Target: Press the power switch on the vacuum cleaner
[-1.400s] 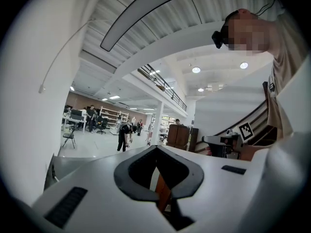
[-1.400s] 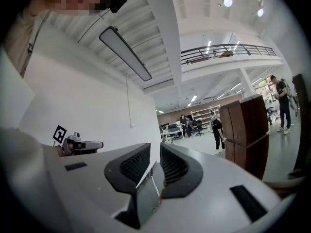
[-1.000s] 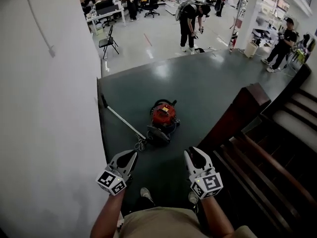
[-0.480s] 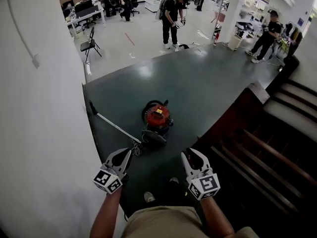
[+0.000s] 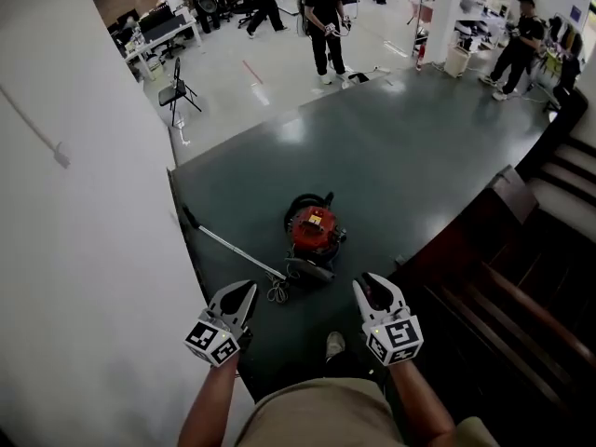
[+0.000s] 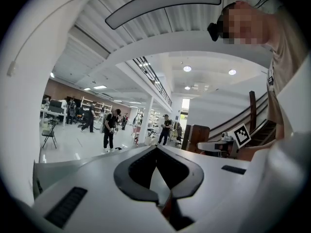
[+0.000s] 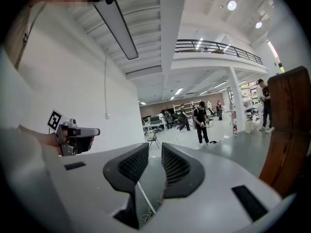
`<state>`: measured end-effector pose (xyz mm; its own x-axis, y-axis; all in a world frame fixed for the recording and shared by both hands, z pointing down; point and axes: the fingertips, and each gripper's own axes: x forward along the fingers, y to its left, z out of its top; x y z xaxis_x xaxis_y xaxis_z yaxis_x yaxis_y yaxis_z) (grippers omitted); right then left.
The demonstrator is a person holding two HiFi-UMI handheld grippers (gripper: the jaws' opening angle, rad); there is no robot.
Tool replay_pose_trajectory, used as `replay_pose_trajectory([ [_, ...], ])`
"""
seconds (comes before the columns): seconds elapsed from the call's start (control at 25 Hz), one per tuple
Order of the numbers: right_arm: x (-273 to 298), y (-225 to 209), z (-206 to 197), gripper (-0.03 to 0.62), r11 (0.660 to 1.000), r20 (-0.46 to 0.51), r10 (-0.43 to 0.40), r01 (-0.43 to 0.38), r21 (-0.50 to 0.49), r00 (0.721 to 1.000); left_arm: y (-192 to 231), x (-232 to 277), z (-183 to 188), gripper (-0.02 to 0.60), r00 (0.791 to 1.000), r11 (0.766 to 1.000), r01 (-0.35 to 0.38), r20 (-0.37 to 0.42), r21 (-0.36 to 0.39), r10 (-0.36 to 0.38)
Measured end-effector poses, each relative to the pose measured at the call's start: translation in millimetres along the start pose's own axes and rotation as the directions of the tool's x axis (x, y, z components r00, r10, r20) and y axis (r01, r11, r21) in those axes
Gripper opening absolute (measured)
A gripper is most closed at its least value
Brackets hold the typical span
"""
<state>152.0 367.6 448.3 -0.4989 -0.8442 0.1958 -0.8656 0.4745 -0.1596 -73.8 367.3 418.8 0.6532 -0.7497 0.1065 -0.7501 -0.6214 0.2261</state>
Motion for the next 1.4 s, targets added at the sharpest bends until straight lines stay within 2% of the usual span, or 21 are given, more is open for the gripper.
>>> replay_pose_trajectory([
  [0.2,46.9,-35.7,7.5,0.07,1.0,0.005,0.018,-0.018,0.007,1.0,17.6,47.9,5.7,0.005,1.0,1.0,0.008,-0.027,0.023,-0.007],
  [0.44,106.3,-68.8,-3.9,0.069,0.999,-0.037,-0.011,0.012,0.03,0.999,61.0,100.1,-2.5,0.006,0.998,1.0,0.025,-0.063,-0.009,-0.025],
  [0.68,189.9,-101.8,1.3,0.07,0.998,-0.103,-0.07,0.069,-0.016,0.992,140.5,169.7,-9.9,0.005,0.994,0.995,0.089,-0.055,-0.048,-0.091],
  [0.84,238.8,-107.5,12.1,0.07,0.996,-0.11,-0.091,0.089,-0.024,0.99,193.3,206.0,-8.6,0.005,0.988,0.989,0.147,-0.044,-0.019,-0.148],
  [0.96,280.6,-120.9,15.3,0.07,0.995,-0.11,-0.09,0.085,-0.049,0.99,228.2,239.9,-10.7,0.005,0.984,0.985,0.171,-0.047,-0.033,-0.173],
  [1.2,345.0,-152.2,-37.9,0.082,0.994,-0.207,-0.094,0.082,-0.067,0.974,261.8,277.2,-53.0,0.005,0.97,0.978,0.194,-0.135,-0.074,-0.202],
  [1.4,410.2,-198.5,-121.2,0.096,0.997,-0.305,-0.059,0.044,-0.058,0.95,306.5,316.8,-108.1,0.006,0.963,0.984,0.128,-0.221,-0.122,-0.152],
])
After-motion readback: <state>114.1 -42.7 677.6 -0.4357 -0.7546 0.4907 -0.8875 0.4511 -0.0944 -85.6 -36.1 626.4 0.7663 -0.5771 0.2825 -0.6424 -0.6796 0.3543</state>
